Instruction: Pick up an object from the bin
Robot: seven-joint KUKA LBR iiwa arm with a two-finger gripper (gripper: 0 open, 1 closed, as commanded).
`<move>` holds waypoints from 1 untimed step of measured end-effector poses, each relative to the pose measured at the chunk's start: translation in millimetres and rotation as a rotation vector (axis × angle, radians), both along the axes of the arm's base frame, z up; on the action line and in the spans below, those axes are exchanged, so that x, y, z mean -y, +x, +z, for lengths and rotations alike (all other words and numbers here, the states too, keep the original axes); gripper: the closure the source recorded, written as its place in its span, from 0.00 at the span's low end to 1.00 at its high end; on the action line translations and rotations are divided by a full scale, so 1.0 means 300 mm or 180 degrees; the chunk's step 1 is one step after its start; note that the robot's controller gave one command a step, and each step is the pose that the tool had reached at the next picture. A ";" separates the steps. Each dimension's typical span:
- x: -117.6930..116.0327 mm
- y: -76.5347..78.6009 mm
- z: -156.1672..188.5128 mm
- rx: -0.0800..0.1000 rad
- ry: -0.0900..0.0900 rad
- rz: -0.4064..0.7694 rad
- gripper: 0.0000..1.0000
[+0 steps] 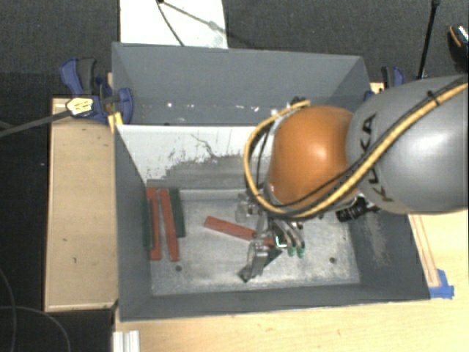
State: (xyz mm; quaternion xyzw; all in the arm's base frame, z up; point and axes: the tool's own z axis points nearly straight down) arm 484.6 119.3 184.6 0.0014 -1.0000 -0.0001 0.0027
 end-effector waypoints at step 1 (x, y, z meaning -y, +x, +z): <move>0.045 0.230 -0.389 0.0019 -0.0004 -0.0992 0.00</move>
Offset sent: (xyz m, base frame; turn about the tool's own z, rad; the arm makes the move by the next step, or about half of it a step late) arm 0.0690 -0.0132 -0.1146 0.3123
